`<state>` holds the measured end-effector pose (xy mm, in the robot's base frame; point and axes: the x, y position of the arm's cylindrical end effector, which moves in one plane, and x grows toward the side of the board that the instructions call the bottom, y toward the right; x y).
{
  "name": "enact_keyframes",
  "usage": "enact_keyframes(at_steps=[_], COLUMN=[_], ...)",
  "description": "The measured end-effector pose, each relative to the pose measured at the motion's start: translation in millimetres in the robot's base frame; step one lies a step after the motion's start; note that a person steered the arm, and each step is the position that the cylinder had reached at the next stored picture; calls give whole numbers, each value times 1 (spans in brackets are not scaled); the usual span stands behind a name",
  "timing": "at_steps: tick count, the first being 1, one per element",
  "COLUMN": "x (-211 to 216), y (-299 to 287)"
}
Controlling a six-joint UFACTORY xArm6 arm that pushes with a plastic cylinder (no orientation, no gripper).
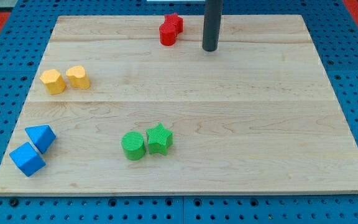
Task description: Separate the red blocks
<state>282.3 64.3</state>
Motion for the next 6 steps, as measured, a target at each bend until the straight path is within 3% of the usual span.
enact_keyframes(at_steps=[2,3,4,5,6], x=[-35,-23,-22,-20,-53], y=[-124,-134,-129,-52,15])
